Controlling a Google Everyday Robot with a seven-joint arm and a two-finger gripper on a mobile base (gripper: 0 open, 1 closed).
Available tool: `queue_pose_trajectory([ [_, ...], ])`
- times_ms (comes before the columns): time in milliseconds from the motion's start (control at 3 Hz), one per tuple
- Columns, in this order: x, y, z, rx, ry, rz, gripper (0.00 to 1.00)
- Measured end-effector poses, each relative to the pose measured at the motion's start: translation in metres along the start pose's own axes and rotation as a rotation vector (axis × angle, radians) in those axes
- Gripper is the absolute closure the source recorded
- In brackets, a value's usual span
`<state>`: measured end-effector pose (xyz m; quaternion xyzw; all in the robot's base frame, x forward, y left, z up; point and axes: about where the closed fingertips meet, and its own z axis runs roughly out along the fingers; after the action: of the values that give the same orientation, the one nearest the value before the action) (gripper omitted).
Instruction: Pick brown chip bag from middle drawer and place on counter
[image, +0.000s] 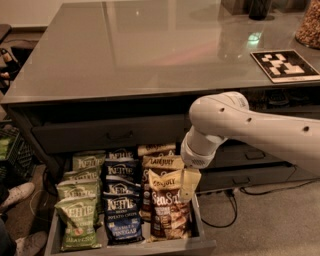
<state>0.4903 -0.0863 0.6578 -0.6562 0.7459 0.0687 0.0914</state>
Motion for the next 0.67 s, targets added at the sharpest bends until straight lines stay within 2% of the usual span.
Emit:
queue_pose_trajectory([
  [667, -0.012, -0.019, 0.053, -0.053, -0.02, 0.019, 0.0],
])
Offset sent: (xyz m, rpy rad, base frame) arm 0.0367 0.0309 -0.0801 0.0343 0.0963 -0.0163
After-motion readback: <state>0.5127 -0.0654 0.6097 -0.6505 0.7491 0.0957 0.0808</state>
